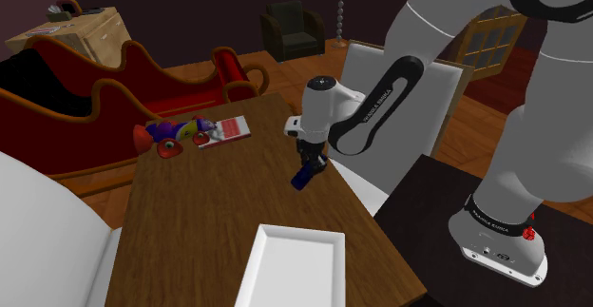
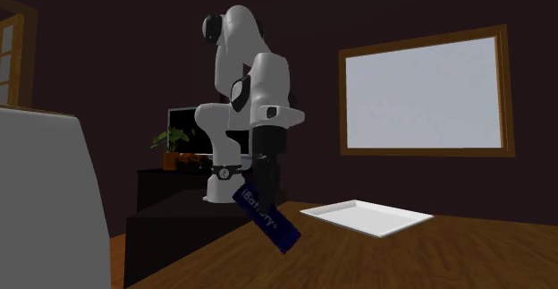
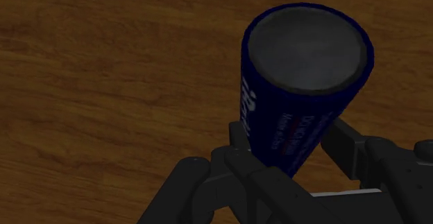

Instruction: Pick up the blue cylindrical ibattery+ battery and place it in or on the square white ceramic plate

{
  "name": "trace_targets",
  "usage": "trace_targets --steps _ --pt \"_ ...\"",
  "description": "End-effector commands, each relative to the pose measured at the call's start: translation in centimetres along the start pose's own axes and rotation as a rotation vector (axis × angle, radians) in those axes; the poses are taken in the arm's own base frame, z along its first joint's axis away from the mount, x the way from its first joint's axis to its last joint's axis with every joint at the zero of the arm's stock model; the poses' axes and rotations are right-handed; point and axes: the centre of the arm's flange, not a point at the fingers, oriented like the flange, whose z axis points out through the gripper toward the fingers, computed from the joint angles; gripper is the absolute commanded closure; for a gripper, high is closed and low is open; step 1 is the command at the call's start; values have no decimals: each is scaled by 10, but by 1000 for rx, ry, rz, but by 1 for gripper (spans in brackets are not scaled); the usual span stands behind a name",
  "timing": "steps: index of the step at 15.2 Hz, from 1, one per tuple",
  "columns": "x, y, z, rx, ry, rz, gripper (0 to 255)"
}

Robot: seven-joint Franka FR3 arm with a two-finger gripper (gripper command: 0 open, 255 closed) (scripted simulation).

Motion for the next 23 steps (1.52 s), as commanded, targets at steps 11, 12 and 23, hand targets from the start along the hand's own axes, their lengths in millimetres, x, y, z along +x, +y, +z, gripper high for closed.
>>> trace_targets --steps 11,12,23 --pt "27 -21 -49 0 0 0 255" --pt "36 -30 -51 0 0 0 255" --pt "134 -134 -74 0 0 0 255"
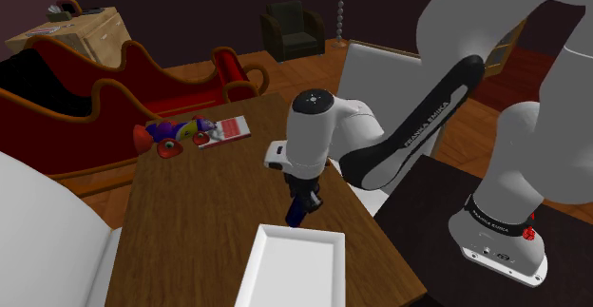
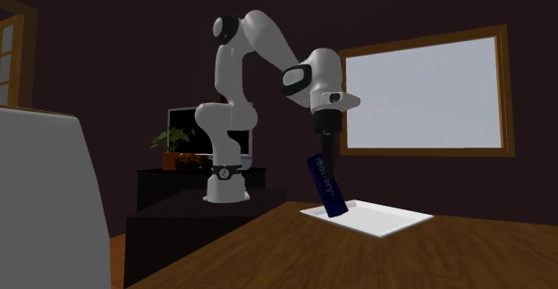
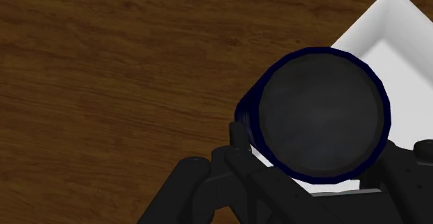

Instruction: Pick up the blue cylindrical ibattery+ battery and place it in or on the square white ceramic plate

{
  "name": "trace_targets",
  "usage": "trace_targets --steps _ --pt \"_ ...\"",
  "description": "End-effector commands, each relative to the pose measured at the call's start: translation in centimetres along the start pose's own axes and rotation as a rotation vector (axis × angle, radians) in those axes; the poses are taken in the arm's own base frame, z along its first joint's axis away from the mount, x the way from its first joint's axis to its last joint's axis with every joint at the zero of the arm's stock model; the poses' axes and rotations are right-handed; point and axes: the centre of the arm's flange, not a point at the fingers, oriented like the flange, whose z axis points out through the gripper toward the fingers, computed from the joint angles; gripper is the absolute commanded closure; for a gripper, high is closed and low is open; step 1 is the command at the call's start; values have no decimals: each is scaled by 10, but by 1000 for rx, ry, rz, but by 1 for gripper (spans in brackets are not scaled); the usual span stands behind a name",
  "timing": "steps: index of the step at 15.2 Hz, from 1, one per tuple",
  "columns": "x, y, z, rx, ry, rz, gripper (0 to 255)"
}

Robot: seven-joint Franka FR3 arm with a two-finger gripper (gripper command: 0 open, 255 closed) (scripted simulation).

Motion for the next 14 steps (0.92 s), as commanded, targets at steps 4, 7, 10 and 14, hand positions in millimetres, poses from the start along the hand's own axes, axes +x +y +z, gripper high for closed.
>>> trace_targets --steps 4,7,10,14 --pt "43 -50 -10 0 0 2 255" --pt "70 -78 -16 0 0 2 255" --pt "94 -103 -16 0 0 2 255" --pt "94 -107 5 0 0 2 255"
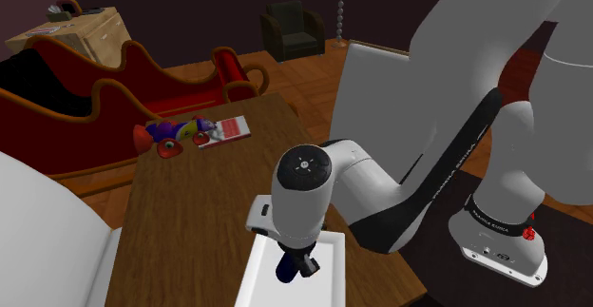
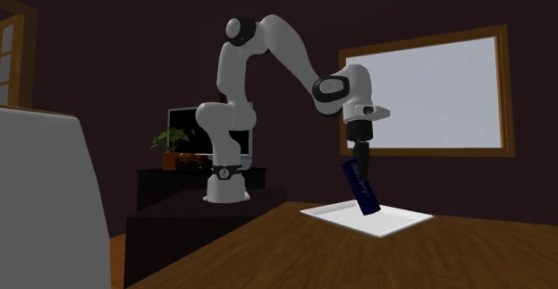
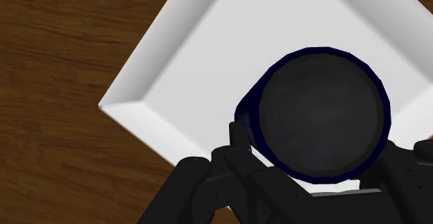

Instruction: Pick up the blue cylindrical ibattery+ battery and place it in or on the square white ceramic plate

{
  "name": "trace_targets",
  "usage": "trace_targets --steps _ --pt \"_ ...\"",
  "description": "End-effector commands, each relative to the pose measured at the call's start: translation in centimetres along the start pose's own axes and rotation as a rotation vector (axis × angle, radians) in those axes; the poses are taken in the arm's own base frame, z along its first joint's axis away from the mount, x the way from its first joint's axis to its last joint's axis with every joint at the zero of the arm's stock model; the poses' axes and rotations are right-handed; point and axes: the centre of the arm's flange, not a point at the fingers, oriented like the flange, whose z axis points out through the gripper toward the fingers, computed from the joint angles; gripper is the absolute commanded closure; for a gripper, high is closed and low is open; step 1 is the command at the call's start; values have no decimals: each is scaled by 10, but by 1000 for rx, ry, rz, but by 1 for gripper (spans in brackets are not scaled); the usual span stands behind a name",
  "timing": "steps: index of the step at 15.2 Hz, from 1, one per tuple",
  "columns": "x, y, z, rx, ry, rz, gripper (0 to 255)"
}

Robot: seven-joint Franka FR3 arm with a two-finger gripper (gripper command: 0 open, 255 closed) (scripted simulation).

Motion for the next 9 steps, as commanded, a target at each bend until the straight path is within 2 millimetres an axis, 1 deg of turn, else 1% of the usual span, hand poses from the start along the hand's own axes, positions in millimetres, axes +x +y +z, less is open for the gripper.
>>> trace_targets --steps 1,9 --pt "0 -2 10 0 1 0 255" --pt "0 -10 52 0 1 0 255"
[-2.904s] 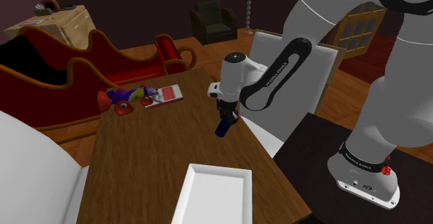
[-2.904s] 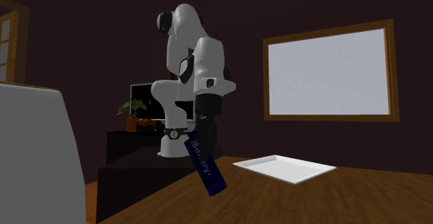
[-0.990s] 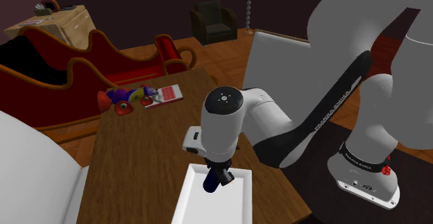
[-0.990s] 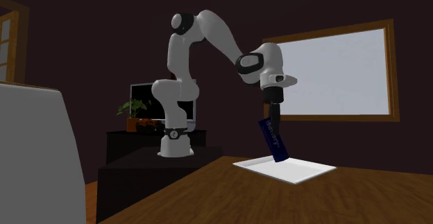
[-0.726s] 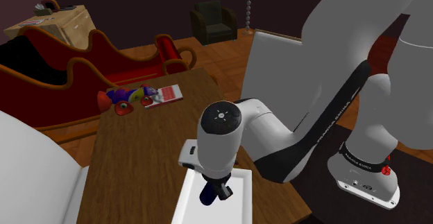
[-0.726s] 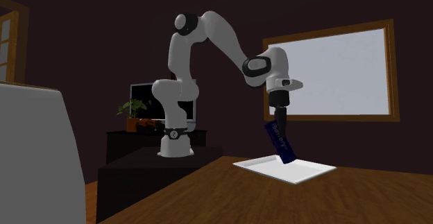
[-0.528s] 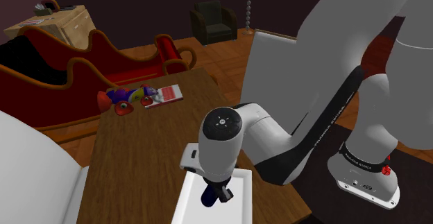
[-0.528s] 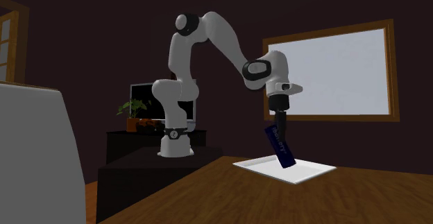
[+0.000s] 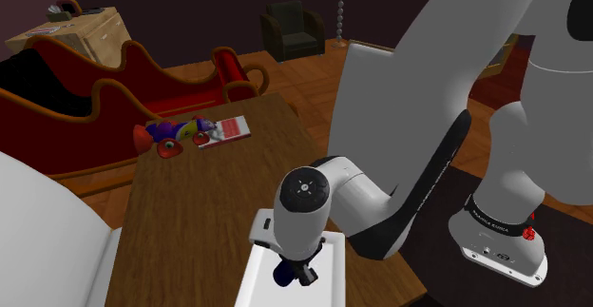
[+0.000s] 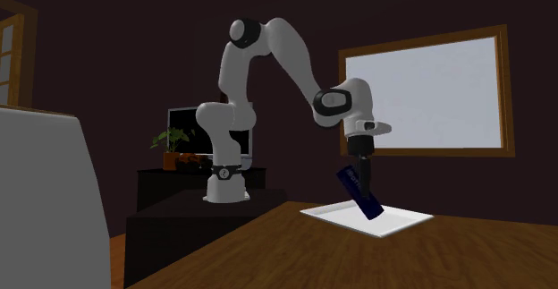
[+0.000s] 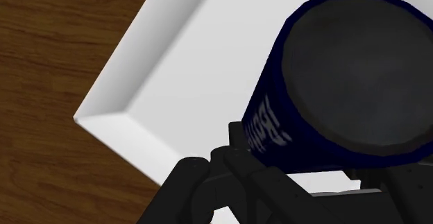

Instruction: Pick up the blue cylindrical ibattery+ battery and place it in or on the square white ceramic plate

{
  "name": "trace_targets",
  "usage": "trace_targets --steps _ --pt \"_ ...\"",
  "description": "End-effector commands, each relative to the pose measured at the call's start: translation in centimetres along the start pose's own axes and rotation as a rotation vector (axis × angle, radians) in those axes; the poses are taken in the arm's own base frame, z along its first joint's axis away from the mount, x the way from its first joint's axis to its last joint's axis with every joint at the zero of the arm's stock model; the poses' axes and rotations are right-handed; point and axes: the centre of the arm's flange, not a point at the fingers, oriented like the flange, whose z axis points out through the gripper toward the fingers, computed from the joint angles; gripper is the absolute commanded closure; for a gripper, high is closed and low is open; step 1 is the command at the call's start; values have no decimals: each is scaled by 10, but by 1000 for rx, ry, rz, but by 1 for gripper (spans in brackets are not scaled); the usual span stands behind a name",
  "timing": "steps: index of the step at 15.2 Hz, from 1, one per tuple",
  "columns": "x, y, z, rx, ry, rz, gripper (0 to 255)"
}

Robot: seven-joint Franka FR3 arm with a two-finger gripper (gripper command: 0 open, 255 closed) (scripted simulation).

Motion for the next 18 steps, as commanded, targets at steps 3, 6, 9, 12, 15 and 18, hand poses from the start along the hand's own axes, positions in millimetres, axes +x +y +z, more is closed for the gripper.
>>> trace_targets --steps 3,6,9,12,15,18 --pt "-2 -5 16 5 -6 -4 255" --pt "-2 -5 16 5 -6 -4 255" --pt "-2 -5 16 5 -6 -4 255" --pt "-2 -5 16 5 -6 -4 0" --pt "-2 -6 16 5 -6 -4 0" --pt "-2 -5 -10 5 -6 -4 0"
